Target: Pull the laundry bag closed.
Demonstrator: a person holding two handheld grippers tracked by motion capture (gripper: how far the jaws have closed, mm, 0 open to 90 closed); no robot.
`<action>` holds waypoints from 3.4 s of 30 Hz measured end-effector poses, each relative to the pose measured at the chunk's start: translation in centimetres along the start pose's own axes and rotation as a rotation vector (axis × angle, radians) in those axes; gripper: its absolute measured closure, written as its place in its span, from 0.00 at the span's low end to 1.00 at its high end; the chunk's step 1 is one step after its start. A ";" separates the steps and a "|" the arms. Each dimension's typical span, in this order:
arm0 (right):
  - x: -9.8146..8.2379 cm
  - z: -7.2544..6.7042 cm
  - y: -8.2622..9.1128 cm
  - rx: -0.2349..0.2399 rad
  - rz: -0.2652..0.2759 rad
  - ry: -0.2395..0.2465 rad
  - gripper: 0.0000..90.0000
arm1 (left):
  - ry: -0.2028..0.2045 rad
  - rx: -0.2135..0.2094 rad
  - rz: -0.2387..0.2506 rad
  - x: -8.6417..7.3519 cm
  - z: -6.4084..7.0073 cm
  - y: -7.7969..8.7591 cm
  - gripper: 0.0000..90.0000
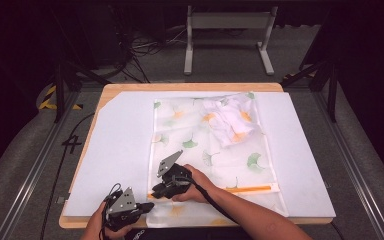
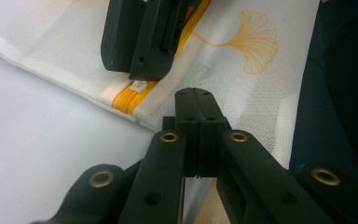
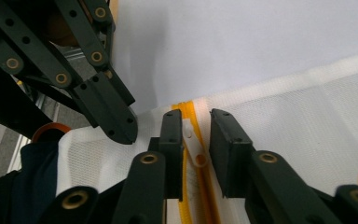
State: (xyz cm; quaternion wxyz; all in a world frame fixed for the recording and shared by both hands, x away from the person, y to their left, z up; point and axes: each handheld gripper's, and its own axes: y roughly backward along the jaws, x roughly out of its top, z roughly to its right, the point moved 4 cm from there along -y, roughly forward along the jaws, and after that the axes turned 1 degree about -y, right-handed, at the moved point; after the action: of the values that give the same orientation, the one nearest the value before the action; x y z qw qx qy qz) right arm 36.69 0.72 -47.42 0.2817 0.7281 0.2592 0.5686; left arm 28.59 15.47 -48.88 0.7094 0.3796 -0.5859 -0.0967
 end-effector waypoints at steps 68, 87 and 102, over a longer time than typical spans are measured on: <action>-1.0 -0.6 1.2 -0.014 -0.011 -0.050 1.00 | 0.003 0.055 -0.023 0.6 -0.9 -0.4 1.00; -2.0 -0.5 2.4 -0.042 -0.023 -0.041 1.00 | 0.000 0.052 -0.020 0.6 -1.0 -0.4 1.00; -2.6 -0.6 3.5 -0.058 -0.027 -0.035 1.00 | -0.005 0.050 -0.022 0.6 -1.0 -0.4 1.00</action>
State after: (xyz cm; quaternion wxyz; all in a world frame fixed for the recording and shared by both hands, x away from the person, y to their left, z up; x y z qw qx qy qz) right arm 35.76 -3.45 -46.61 0.3149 0.7258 0.2475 0.5593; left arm 29.82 15.29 -48.74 0.6973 0.4032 -0.5856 -0.0907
